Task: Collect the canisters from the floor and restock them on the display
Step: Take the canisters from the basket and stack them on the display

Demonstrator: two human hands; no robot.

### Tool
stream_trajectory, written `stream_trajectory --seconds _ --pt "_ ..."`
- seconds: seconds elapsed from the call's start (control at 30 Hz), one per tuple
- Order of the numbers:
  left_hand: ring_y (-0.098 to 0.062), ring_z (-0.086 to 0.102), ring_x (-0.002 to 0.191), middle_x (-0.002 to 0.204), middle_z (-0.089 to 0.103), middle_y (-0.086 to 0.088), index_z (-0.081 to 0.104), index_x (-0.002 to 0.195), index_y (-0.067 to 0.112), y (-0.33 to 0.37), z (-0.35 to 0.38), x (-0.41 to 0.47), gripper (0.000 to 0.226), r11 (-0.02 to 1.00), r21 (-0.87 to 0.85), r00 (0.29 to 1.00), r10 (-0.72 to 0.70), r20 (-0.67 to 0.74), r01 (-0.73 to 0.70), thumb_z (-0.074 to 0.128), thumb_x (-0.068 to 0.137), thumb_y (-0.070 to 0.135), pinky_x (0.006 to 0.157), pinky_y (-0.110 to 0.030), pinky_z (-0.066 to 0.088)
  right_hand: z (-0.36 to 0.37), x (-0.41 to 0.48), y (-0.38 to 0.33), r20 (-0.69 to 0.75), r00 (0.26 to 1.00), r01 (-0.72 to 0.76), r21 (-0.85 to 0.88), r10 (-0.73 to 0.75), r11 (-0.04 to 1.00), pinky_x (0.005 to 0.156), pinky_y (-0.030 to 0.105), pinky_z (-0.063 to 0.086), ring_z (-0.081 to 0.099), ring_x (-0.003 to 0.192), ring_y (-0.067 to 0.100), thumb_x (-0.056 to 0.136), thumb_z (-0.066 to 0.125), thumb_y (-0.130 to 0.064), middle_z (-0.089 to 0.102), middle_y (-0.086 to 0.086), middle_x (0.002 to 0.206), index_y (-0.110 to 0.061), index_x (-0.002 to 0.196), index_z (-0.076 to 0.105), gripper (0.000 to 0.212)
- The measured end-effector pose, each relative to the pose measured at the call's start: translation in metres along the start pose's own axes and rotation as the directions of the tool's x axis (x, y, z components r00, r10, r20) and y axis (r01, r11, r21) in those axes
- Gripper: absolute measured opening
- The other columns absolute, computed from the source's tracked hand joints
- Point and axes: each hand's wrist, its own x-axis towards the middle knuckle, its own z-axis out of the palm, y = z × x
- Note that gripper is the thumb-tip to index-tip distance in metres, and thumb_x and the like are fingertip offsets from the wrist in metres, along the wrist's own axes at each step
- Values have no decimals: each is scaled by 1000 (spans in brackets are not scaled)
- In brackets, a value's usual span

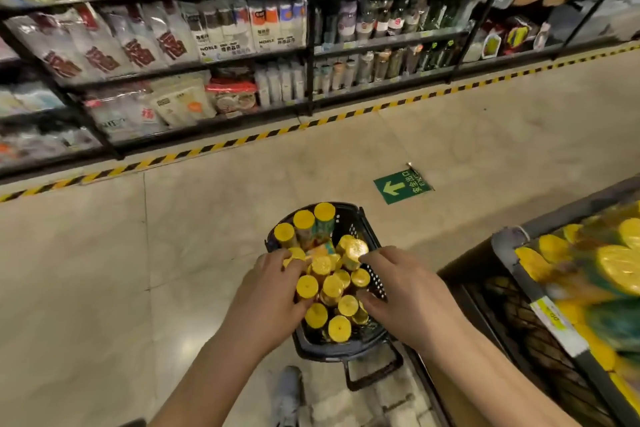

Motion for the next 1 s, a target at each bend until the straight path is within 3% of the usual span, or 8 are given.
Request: stream_trajectory --seconds 0.13,0.27,0.4,0.63,0.83,1.0 --pt "-26 38 136 146 41 -2 49 142 24 -37 12 24 57 1000 12 998 1 65 -2 64 92 45 103 -37 42 37 31 -2 60 998 -26 -4 26 1000 66 24 35 64 94 19 85 73 -41 64 -7 115 -27 129 63 47" --pt "-26 39 136 145 40 -2 49 142 23 -60 43 49 55 1000 -10 992 10 125 -8 64 93 42 101 -36 43 87 53 20 75 996 -44 25 42 999 60 32 49 66 84 23 77 80 -37 66 -3 105 -22 118 67 47" --pt "-28 38 137 148 38 -3 47 144 22 -77 95 75 60 1000 -19 982 11 187 -8 65 92 44 103 -37 43 145 64 51 104 994 -46 29 43 999 69 40 54 63 94 24 82 72 -39 63 -1 109 -19 122 64 46" --pt "-24 27 143 156 24 -2 33 151 25 -106 208 126 66 999 -27 960 -37 276 46 60 95 47 112 -34 36 249 84 97 163 986 -27 -19 29 999 76 39 51 60 101 25 82 71 -38 61 -1 111 -21 115 64 38" --pt "-29 25 145 160 16 -5 27 154 27 -125 297 165 76 992 -10 956 -117 267 125 67 92 42 113 -41 37 327 97 128 152 988 1 -41 6 999 75 41 52 64 98 31 71 81 -29 65 5 108 -14 108 68 42" --pt "-38 35 138 156 26 -13 34 154 23 -143 352 177 84 992 -15 965 -119 233 125 78 83 32 106 -49 44 376 105 145 153 988 -26 -49 33 998 73 43 53 65 93 33 71 85 -28 66 8 106 -11 108 69 44"
